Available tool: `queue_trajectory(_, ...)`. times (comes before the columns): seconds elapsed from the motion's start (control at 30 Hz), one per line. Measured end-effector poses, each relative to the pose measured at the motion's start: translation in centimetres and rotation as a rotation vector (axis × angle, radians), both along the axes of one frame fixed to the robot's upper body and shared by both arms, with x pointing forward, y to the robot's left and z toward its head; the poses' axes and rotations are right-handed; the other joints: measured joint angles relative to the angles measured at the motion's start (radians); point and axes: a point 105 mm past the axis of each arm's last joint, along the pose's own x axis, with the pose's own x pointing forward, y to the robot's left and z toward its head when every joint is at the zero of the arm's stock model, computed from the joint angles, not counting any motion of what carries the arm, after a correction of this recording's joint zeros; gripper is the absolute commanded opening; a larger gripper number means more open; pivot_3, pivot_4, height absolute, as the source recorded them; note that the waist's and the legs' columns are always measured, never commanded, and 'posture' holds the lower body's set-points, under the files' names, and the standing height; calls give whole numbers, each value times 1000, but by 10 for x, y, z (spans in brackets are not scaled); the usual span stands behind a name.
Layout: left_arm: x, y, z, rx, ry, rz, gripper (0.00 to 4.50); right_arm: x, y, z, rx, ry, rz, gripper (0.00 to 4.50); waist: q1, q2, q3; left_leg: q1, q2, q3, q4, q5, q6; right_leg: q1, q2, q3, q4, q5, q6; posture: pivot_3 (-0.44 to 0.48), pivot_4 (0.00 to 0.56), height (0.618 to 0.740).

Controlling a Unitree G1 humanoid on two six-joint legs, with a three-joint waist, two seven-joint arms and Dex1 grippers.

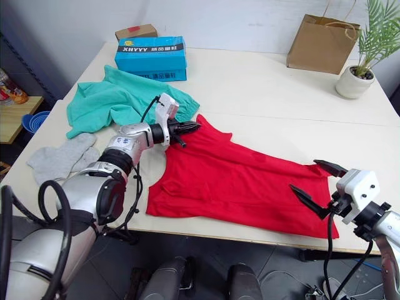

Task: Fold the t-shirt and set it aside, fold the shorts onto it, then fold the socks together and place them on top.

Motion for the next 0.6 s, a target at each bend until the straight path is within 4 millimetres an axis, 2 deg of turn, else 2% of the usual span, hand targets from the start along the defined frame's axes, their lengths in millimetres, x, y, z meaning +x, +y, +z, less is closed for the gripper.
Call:
queue_trajectory(0.1,-14,5,-6,109,-119,-133,57,1,0,-3,4,12,5,4500,-1,0,0,0,0,1,0,0,0,0,0,0,0,0,0,0,150,740)
queue_trajectory(0.2,-34,6,-23,241,-215,-308,57,1,1,-5,2,15,16,4500,-2,0,0,1,0,1,0,0,0,0,0,1,0,0,0,0,150,740)
queue_trajectory(0.37,-59,14,-51,373,-340,-470,57,1,-1,-12,4,37,14,4500,-2,0,0,1,0,1,0,-1,1,0,-2,1,0,0,0,0,150,740)
queue_trajectory(0.6,-71,16,-53,465,-545,-542,57,2,-1,-15,-5,41,19,4500,0,0,0,1,0,1,1,-3,3,0,-3,1,0,0,0,0,150,740)
